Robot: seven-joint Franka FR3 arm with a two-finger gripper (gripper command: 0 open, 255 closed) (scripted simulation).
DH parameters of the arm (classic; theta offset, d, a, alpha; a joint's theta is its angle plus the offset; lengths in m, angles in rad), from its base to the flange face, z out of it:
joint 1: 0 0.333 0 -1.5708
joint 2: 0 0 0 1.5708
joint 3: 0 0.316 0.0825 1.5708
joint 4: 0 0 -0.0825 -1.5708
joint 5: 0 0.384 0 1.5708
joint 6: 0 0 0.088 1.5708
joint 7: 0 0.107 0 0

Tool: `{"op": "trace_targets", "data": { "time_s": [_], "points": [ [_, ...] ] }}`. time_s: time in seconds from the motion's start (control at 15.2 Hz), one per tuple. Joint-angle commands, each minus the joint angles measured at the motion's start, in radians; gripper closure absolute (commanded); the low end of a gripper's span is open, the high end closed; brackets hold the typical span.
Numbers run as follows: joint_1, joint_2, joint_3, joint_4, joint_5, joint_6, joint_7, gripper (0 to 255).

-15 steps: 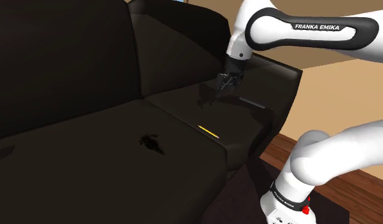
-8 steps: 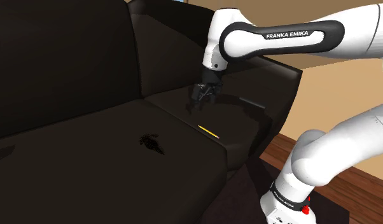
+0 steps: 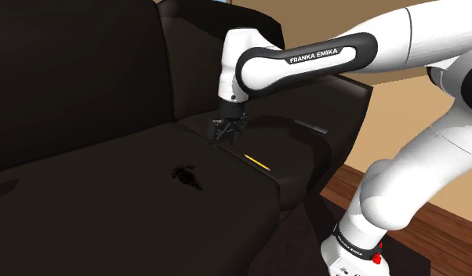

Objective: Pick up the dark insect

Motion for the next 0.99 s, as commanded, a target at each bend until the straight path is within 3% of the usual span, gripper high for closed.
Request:
{"op": "trace_targets", "data": {
  "time_s": [0.0, 0.59, 0.92],
  "points": [
    [0.011, 0.067, 0.031, 0.037, -0.007, 0.024, 0.036, 0],
    [0.072, 0.387, 0.123, 0.25, -0.099, 0.088, 0.189, 0],
    [0.075, 0.412, 0.121, 0.211, -0.111, 0.151, 0.196, 0]
  ]
}}
